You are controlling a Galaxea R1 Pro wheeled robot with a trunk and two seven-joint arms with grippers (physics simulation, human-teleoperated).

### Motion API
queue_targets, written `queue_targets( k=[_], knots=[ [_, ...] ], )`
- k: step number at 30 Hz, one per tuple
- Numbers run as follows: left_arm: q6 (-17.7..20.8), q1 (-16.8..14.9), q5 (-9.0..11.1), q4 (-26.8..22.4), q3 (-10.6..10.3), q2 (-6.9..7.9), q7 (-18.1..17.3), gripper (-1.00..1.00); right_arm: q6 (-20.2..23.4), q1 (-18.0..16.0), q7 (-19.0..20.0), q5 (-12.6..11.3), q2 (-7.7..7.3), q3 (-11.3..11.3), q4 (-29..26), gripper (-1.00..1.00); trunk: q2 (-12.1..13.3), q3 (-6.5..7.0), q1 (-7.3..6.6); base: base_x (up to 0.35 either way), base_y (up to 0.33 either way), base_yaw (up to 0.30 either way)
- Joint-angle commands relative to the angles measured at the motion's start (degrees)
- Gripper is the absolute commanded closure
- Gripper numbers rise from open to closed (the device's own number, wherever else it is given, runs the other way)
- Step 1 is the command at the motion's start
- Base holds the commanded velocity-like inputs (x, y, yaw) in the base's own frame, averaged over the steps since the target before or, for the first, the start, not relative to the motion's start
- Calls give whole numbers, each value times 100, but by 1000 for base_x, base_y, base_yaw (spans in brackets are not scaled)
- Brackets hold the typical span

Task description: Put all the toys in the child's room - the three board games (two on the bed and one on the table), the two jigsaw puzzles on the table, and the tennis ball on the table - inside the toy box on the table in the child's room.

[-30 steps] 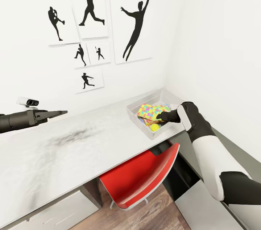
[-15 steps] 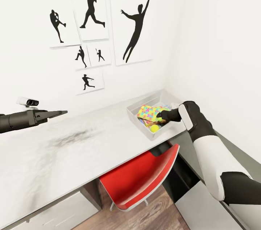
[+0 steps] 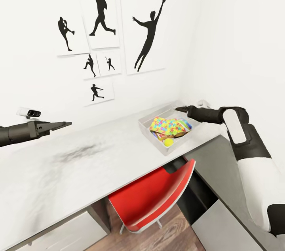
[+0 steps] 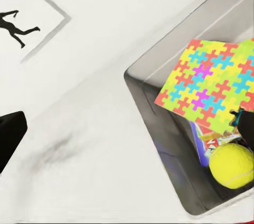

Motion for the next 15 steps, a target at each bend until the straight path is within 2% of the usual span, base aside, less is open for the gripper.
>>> queue_targets(
  k=[1, 2, 3, 5, 7, 10, 13, 14, 15],
  knots=[
    [47, 15, 13, 20, 18, 6, -8, -100, 15, 90, 115, -185, -91, 2, -57, -100, -11, -1, 4, 0, 0, 0],
    [47, 70, 13, 54, 64, 12, -13, -100, 15, 281, 235, -592, -256, -2, -144, -100, -11, 8, 4, 0, 0, 0],
    [47, 105, 13, 66, 88, 14, -18, -100, 15, 378, 291, -782, -340, -3, -178, -100, -11, 18, 4, 0, 0, 0],
    [47, 272, 2, 96, 201, 20, -47, -100, 15, 776, 497, -1392, -676, -12, -272, -100, -11, 36, 4, 0, 0, 0],
    [47, 443, -13, 109, 283, 18, -63, -100, 15, 1131, 715, -1730, -935, -21, -313, -100, -11, 55, 4, 0, 0, 0],
    [47, 703, -24, 115, 333, 22, -71, -100, 15, 1568, 1324, -1906, -1146, -172, -335, -100, -11, 83, 4, 0, 0, 0],
    [47, 971, -24, 116, 367, 23, -78, -100, -28, 2114, 1951, -1920, -1203, -393, -340, -100, -11, 112, 4, 0, 0, 0],
    [47, 1033, -24, 117, 383, 23, -81, -100, -96, 2242, 2052, -1918, -1210, -439, -340, -100, -11, 121, 4, 0, 0, 0],
    [46, 1168, -28, 117, 434, 26, -94, -100, -287, 2506, 2231, -1915, -1221, -524, -339, -100, -11, 131, 4, 0, 0, 0]
  ],
)
